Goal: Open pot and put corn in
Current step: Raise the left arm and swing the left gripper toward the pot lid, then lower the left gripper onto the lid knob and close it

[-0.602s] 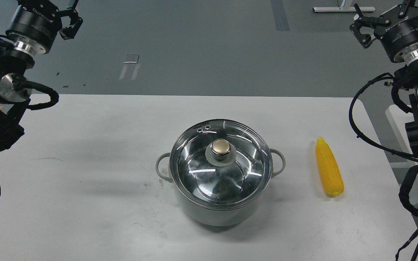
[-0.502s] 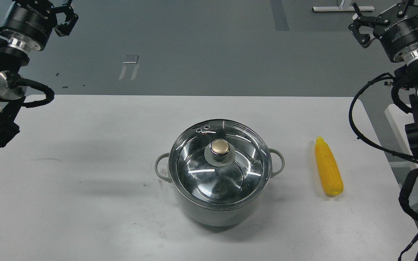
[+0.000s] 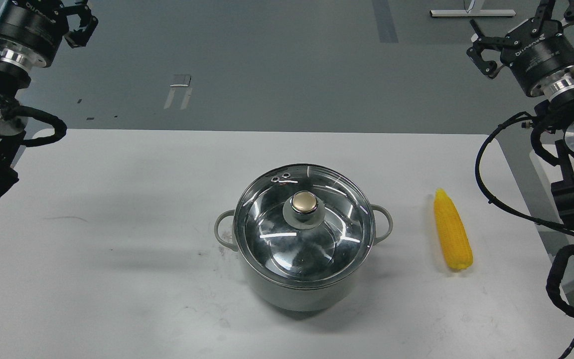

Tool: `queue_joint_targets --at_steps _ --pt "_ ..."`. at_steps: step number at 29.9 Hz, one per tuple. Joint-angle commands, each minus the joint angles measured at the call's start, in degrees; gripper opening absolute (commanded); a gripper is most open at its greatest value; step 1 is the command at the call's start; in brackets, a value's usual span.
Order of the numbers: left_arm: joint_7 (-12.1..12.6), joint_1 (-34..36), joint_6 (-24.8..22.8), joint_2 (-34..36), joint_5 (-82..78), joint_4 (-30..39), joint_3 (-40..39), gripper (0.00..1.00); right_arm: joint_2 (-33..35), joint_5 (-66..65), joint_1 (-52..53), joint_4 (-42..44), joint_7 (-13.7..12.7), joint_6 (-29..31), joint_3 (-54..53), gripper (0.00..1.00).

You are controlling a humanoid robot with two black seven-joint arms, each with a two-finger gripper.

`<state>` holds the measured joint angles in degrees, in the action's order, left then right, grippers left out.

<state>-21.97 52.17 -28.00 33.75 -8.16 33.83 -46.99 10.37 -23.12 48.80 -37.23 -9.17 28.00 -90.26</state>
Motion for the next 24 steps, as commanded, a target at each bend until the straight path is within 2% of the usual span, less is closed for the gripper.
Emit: queue_joint_targets --at_steps 1,4,7,11,14,20,24 --pt "-0.62 -0.23 0.0 0.09 -0.28 0.88 0.15 0.98 0.09 0.0 -0.2 0.05 0.03 0.0 -0.01 1.0" --pt "-0.71 -0.23 0.0 0.44 -4.66 6.14 0.15 0.98 0.09 0.09 -0.55 0.05 0.03 0.0 -0.09 1.0" --pt "-0.71 -0.14 0.0 2.98 -14.5 14.93 -0.12 0.97 0.18 0.09 -1.42 -0.13 0.03 0.0 -0.18 1.0" --pt "-0.71 -1.19 0.4 6.14 -29.05 29.93 0.23 0.93 0.09 0.09 -2.39 -1.7 0.12 0.0 -0.18 1.0" --pt "-0.71 -3.74 3.56 9.13 -42.86 40.66 0.14 0.91 0.44 0.09 -3.18 -1.88 0.12 0.0 -0.44 1.0" --pt "-0.71 -7.0 4.27 11.25 -63.96 52.37 0.14 0.91 1.76 0.09 -4.67 -3.9 0.12 0.0 -0.45 1.0" --pt "-0.62 -8.58 5.06 11.08 -76.37 57.13 0.15 0.91 2.11 0.09 -5.47 -4.7 0.12 0.0 -0.53 1.0"
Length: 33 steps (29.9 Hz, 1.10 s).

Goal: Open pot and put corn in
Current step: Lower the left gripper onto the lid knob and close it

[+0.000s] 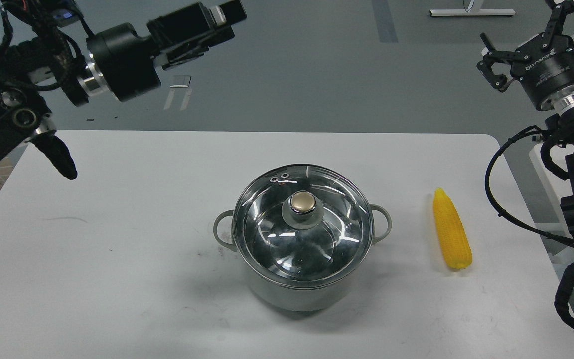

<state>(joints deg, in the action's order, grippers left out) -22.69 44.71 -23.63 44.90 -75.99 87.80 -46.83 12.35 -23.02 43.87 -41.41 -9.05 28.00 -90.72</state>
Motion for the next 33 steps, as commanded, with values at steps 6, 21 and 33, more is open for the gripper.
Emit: queue_joint_targets --at_steps 6,21,33 --pt "-1.83 -7.17 6.58 -1.84 -28.4 9.57 0.42 0.9 0.13 0.0 -1.24 -0.6 -0.01 0.0 -0.07 1.0" --pt "-2.27 -9.73 13.18 -7.36 -49.01 8.98 13.61 0.78 0.13 0.0 -1.42 -0.69 -0.01 0.0 -0.07 1.0" --pt "-2.18 -9.73 13.53 -11.51 -49.01 2.02 14.58 0.71 0.66 0.0 -2.65 -1.39 0.08 0.0 -0.15 1.0"
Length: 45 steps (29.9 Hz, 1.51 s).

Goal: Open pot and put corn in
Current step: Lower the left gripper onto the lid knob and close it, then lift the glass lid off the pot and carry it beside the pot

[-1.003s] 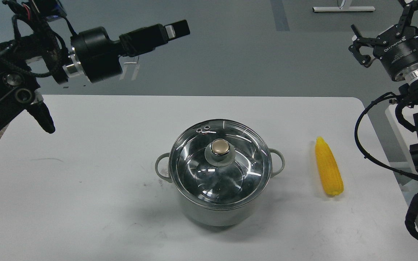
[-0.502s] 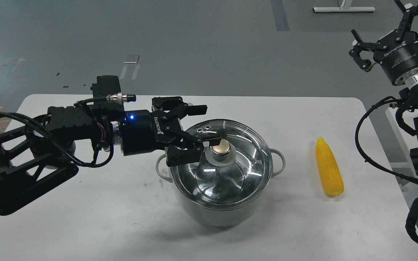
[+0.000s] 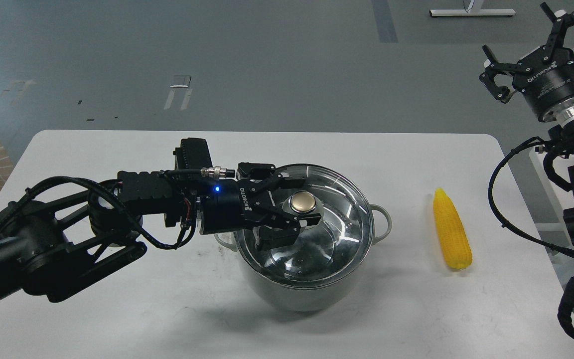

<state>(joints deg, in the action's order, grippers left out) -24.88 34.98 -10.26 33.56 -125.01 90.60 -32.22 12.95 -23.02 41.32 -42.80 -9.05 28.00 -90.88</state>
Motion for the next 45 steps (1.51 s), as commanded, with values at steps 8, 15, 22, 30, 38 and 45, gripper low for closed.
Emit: queue_joint_targets --at_steps 8,15,22,30,38,45 --pt "-0.08 -0.09 0.15 -0.51 0.01 -1.57 0.14 0.64 -0.21 0.0 -0.1 0.0 0.08 0.0 0.01 1.0" --pt "0.0 -0.53 0.15 -0.51 0.01 -1.57 0.05 0.51 0.06 0.0 -0.1 0.0 0.08 0.0 0.01 1.0" --pt "-0.09 -0.79 0.15 -0.51 0.01 -1.48 0.05 0.4 -0.03 0.0 -0.1 0.08 0.08 0.0 0.01 1.0" --pt "-0.17 -0.09 0.15 0.45 0.01 0.97 -1.09 0.35 0.06 0.0 -0.01 0.08 0.08 0.0 0.01 1.0" --pt "-0.35 0.7 0.06 6.95 2.13 5.46 -8.38 0.35 0.23 0.0 -0.02 0.0 0.08 0.0 0.01 1.0" --pt "-1.4 -0.26 0.06 20.58 15.93 5.55 -17.27 0.35 0.76 0.0 -0.1 0.0 0.08 0.0 0.01 1.0"
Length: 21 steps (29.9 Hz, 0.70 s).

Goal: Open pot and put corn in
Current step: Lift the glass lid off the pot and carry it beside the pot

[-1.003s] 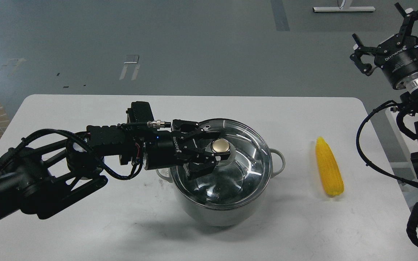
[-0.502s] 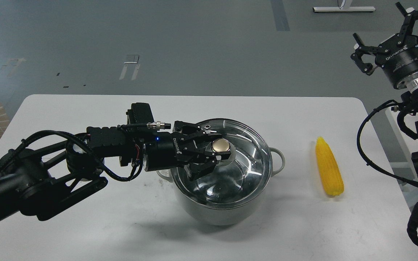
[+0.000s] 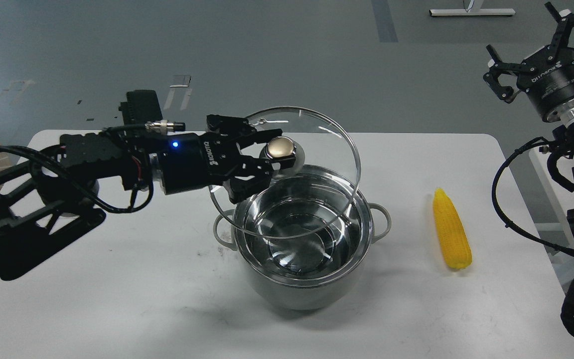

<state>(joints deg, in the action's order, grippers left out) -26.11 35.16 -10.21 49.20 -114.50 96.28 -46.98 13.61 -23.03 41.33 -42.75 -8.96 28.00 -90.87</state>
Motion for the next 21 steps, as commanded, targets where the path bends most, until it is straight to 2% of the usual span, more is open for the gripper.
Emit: queue_joint_targets --at_steps 1,3,5,6,8,12,14,16,21 --pt "0.09 -0.61 0.1 8.07 8.39 -0.65 -2.77 0.35 0.1 0.0 -0.11 -0.05 0.0 0.0 -0.01 1.0" --pt "0.27 -2.19 0.89 12.83 12.54 -1.71 -2.77 0.35 0.1 0.0 -0.11 -0.05 0.0 0.0 -0.01 1.0" --pt "0.36 -7.88 5.17 18.36 14.83 -4.34 -2.33 0.35 0.1 0.0 -0.11 -0.22 0.0 0.0 -0.01 1.0" --pt "0.36 -7.91 5.2 18.38 14.83 -4.35 -2.33 0.35 0.1 0.0 -0.11 -0.23 0.0 0.0 -0.01 1.0" --pt "0.1 -15.08 10.53 21.01 14.66 -8.11 -1.98 0.35 0.27 0.0 -0.11 -0.31 -0.09 0.0 -0.01 1.0" --pt "-0.26 -23.45 14.24 20.67 14.66 -17.68 -1.98 0.35 1.77 0.0 -0.37 -1.1 -0.09 0.0 0.08 1.0" --pt "-0.52 -24.6 14.95 20.32 14.66 -21.12 -1.8 0.35 1.86 0.0 -0.37 -1.19 -0.09 0.0 0.08 1.0" --pt "-1.89 -27.06 16.26 19.01 14.83 -24.99 -0.84 0.35 1.86 0.0 -0.81 -1.28 -0.09 0.0 0.08 1.0" --pt "-1.89 -28.12 18.72 14.01 15.01 -31.75 3.98 0.35 1.86 0.0 -0.9 -1.28 -0.09 0.0 0.17 1.0"
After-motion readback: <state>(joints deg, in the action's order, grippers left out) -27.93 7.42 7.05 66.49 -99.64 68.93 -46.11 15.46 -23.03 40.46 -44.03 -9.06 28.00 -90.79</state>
